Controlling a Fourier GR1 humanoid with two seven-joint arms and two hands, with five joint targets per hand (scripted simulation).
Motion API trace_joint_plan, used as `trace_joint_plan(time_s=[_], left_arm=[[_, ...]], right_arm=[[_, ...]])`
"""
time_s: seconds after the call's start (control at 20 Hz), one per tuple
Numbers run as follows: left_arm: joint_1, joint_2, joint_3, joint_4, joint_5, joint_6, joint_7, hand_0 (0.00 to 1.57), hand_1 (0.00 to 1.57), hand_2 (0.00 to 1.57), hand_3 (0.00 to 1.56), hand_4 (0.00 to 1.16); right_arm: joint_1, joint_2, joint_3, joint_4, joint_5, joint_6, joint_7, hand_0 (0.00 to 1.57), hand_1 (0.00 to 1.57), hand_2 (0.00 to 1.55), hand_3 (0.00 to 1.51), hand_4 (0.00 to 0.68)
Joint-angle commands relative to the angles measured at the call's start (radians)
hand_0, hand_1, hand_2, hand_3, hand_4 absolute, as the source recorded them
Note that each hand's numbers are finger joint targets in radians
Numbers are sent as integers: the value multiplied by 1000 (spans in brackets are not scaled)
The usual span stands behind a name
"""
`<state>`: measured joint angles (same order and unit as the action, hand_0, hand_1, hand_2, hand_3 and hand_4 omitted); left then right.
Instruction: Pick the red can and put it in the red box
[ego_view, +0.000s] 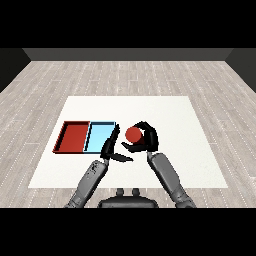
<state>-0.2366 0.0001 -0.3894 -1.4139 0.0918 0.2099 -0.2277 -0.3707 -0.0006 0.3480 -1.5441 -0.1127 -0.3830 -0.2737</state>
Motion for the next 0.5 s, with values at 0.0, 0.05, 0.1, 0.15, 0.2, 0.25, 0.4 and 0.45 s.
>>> trace_joint_plan(time_s=[0.0, 0.05, 0.1, 0.15, 0.2, 0.25, 0.4, 0.45], left_arm=[[-75, 0, -54, 105, 49, 73, -25, 0, 0, 0, 0, 0], [15, 0, -54, 19, 27, 34, -9, 0, 0, 0, 0, 0], [17, 14, 41, 31, 30, -72, -41, 0, 0, 0, 0, 0], [-44, 0, -115, 23, 57, 128, 7, 0, 0, 0, 0, 0], [-65, 0, -54, 72, 75, 50, -12, 0, 0, 0, 0, 0], [-48, 0, -81, 57, 65, 90, 13, 0, 0, 0, 0, 0], [-55, 0, -72, 55, 91, 56, -4, 0, 0, 0, 0, 0], [-45, 0, -90, 74, 112, 57, -38, 0, 0, 0, 0, 0]], right_arm=[[22, 1, 72, -65, 7, -78, 40, 1460, 1460, 1427, 1386, 652], [-33, 1, 38, 49, -18, -31, -49, 1463, 1463, 1427, 1384, 654], [8, 1, 55, -13, -3, -51, -8, 1464, 1464, 1431, 1384, 660], [5, 1, 62, -12, 0, -60, -14, 1463, 1463, 1433, 1387, 663], [44, 1, 24, -40, 10, 4, -20, 1466, 1466, 1432, 1385, 664], [-37, 1, 82, 30, -24, -72, -24, 1469, 1469, 1437, 1386, 662], [-32, 1, 71, 58, -48, -52, -60, 1458, 1458, 1441, 1390, 671], [80, 1, 105, -93, 6, -43, -5, 1454, 1454, 1442, 1394, 666]])
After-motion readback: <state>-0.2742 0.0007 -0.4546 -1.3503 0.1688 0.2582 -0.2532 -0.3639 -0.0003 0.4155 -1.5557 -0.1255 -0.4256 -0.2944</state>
